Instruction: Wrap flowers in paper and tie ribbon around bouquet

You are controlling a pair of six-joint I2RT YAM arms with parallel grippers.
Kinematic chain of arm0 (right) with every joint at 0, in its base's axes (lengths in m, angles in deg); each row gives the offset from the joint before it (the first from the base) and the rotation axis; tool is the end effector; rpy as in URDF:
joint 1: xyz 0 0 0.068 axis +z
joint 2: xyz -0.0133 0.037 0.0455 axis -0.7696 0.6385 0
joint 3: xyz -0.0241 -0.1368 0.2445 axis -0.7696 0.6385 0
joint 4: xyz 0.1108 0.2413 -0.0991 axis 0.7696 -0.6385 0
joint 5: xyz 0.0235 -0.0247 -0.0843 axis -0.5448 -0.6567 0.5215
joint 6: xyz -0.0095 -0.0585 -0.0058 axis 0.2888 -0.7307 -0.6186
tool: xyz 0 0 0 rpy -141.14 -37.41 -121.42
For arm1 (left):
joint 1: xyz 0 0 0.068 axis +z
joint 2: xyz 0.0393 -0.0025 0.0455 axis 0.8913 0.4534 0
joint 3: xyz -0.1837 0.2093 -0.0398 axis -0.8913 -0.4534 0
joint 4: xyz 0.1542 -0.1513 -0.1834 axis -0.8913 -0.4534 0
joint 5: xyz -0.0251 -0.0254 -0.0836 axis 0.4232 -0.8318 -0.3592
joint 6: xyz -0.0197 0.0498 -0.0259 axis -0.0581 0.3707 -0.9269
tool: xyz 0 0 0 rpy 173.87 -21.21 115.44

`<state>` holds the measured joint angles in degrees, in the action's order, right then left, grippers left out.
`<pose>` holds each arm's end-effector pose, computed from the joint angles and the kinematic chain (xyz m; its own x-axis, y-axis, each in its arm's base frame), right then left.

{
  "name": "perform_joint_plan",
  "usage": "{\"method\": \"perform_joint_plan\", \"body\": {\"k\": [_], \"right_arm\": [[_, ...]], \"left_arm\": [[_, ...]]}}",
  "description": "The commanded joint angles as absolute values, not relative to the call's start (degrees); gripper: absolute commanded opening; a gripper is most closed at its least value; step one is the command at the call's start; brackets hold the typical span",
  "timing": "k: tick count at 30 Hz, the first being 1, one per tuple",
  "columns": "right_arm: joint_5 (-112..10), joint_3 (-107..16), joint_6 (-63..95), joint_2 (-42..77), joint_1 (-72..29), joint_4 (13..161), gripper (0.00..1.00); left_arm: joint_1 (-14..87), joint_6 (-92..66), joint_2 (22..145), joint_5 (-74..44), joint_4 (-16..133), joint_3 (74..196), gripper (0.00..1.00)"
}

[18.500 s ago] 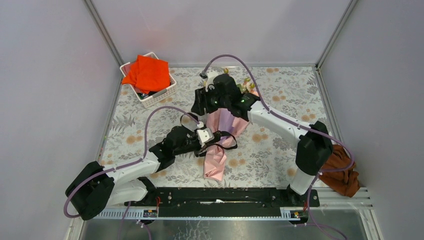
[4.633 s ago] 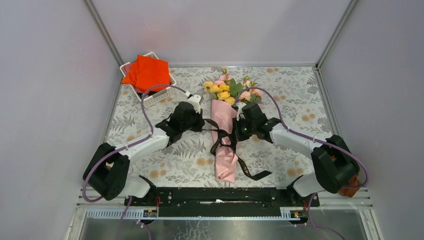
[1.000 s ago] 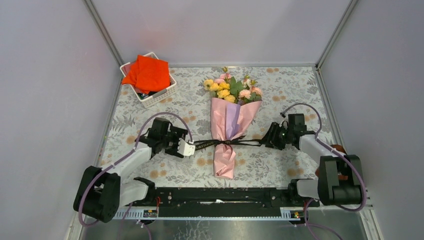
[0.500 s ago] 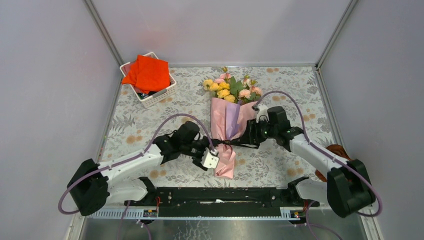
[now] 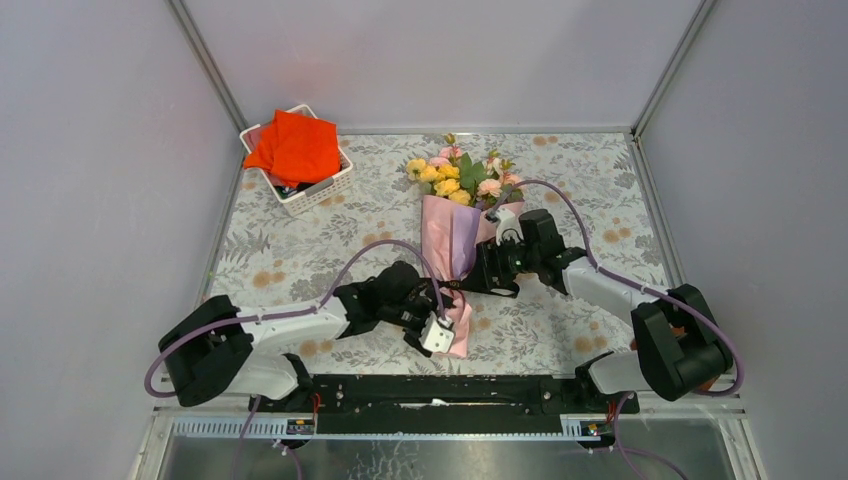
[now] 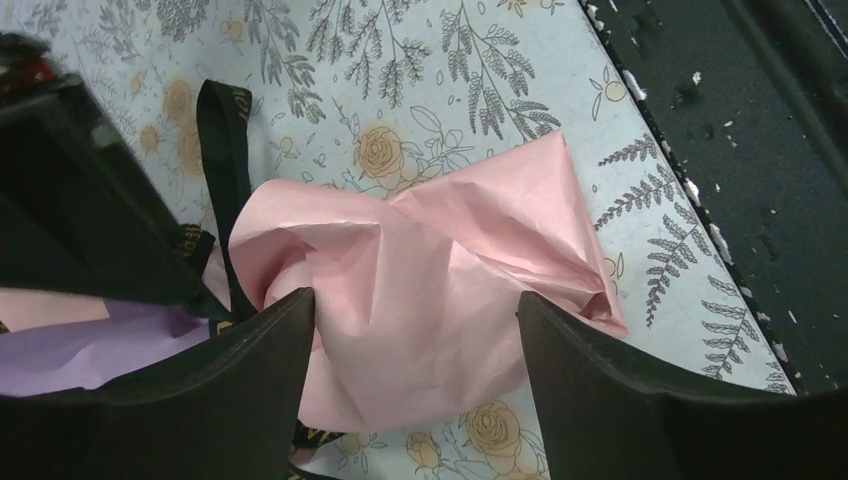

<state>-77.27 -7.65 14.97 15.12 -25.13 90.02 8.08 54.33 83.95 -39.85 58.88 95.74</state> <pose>0.2562 0.1472 0.1802 -0.6418 -0.2072 -0.7384 -0.6826 0.5931 0.4269 0.1378 -0.2382 0.1685 0.5551 0.4136 -0.7217 0.8278 -0.3600 0.4303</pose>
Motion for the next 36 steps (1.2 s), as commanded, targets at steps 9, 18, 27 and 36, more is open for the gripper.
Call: {"method": "perform_joint_plan", "body": {"k": [9, 18, 27, 36], "right_arm": [[-80.9, -12.6, 17.2, 19.1, -23.5, 89.1, 0.51], [-83.3, -11.9, 22.4, 17.7, -23.5, 93.4, 0.05], [-85.1, -14.7, 22.2, 5.5, -23.5, 85.6, 0.0], [-86.5, -16.0, 23.9, -2.3, -23.4, 81.9, 0.0]], "left_arm": [[6.6, 57.5, 88.0, -38.8, 67.8, 92.5, 0.59], [6.6, 58.8, 89.1, -38.8, 69.7, 91.7, 0.48], [6.6, 57.8, 90.0, -38.4, 71.3, 91.1, 0.45], [6.9, 57.8, 90.9, -37.5, 71.2, 91.9, 0.44]]}}
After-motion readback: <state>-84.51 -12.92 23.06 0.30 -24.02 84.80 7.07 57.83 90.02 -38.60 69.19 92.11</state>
